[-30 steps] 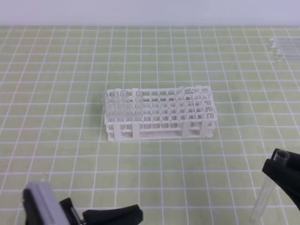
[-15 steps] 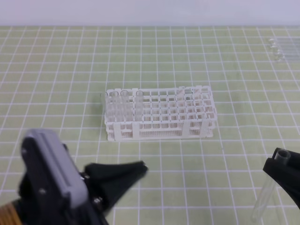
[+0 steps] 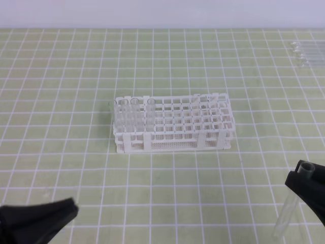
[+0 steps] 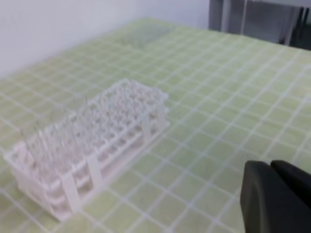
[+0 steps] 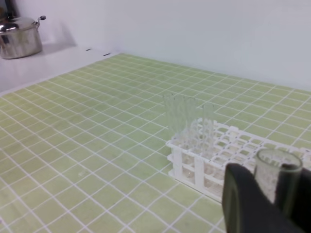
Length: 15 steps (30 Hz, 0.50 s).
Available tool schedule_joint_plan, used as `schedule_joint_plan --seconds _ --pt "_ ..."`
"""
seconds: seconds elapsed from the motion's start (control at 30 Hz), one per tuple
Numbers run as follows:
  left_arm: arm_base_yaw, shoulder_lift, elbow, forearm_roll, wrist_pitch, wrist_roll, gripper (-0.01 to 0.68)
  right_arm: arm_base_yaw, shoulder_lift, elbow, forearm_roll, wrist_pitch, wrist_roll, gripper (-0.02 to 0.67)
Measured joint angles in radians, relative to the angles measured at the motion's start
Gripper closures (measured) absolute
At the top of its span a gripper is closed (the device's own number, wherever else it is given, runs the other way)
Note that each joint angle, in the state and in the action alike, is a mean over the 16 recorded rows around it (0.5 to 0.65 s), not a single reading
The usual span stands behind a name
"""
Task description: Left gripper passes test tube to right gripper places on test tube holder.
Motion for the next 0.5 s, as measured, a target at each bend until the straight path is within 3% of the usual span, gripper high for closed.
schedule_joint_plan --seconds 0.23,0.5 --pt "0.003 -0.143 0.001 0.043 0.178 -0.042 0.674 0.0 0.0 0.0 0.0 -0.003 0.0 0.546" --pt "0.002 -0.201 0.002 0.09 0.257 -0.067 0.674 0.0 0.0 0.0 0.001 -0.005 0.0 0.546"
